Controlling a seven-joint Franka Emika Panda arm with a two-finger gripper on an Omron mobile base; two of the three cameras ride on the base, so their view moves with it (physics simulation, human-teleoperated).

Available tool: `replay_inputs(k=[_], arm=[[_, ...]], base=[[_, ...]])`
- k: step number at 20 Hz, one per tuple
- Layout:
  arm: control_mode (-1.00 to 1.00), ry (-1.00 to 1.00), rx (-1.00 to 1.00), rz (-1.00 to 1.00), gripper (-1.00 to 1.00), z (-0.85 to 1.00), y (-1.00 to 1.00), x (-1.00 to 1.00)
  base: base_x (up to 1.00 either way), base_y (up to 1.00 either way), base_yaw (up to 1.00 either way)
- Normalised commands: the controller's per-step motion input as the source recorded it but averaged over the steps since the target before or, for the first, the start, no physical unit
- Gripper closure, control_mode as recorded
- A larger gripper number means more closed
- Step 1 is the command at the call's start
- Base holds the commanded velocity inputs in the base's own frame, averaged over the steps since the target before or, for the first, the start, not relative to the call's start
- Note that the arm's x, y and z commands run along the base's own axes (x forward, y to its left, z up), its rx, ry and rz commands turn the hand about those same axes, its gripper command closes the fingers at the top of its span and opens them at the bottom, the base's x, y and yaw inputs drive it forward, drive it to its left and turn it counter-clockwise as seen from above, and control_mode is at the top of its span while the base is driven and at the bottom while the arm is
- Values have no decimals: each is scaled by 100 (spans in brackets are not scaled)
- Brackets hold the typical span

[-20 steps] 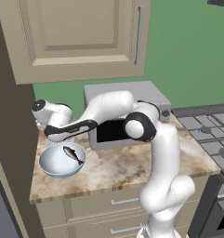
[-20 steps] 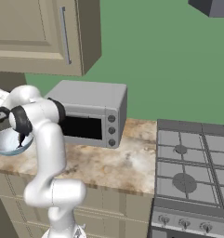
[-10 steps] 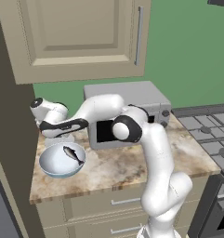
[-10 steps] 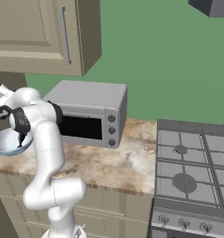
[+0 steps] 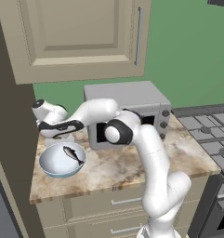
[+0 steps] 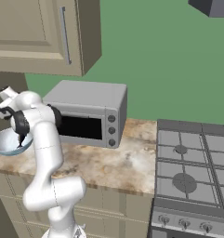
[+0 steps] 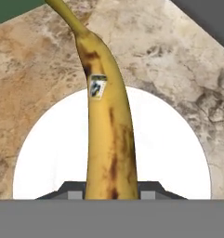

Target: Remove the banana from the bowl and place it on the small plate. Then place the bowl with only the fish in the microwave, close the door, and press the start button to microwave the fish.

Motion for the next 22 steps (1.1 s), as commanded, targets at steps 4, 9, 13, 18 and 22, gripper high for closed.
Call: replay_inputs(k=[4,9,13,18,22], arm=[[-100,0,7,0,100,-34,0,35],[-100,0,7,0,100,-35,0,39],[-100,-2,2,1,-100,-14,0,5],[-100,-12,1,0,-100,0,0,-48],[-100,-5,5,0,-100,-1,-17,-7]], base=[[0,0,0],[0,0,0],[0,0,0],[0,0,0],[0,0,0]])
